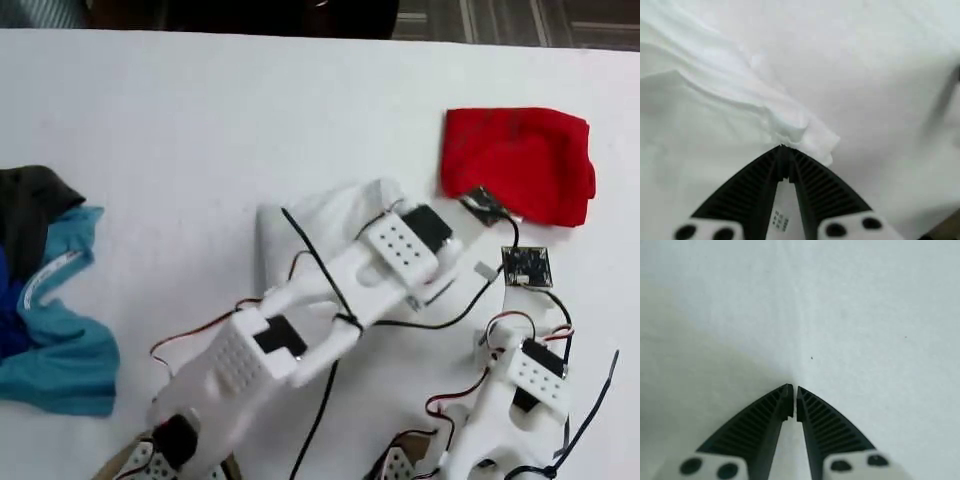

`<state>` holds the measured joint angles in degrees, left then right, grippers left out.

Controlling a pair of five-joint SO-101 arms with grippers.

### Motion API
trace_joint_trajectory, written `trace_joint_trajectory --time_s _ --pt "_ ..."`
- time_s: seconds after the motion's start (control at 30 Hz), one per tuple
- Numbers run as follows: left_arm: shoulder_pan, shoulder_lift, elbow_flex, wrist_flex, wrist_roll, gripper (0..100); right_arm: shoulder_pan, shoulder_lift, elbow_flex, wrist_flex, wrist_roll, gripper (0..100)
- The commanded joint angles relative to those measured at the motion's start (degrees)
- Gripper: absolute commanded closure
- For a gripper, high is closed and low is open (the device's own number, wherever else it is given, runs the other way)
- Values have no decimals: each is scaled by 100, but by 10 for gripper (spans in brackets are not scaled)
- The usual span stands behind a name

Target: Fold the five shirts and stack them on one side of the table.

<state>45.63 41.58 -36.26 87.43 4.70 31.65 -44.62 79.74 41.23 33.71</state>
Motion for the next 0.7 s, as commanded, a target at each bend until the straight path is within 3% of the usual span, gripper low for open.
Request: trace_joint_trajectory --time_s 0.0,0.3,0.5,0.67 --pt "114 -105 -48 220 9 973 31 -189 -26 -101 -9 977" --pt "-299 -695 -734 642 9 973 31 -189 -26 -101 -9 977" --pt "-695 -519 -505 791 9 973 31 -189 -26 -101 -9 977" --pt "-378 -158 -75 782 70 973 31 -189 -26 -101 -9 977"
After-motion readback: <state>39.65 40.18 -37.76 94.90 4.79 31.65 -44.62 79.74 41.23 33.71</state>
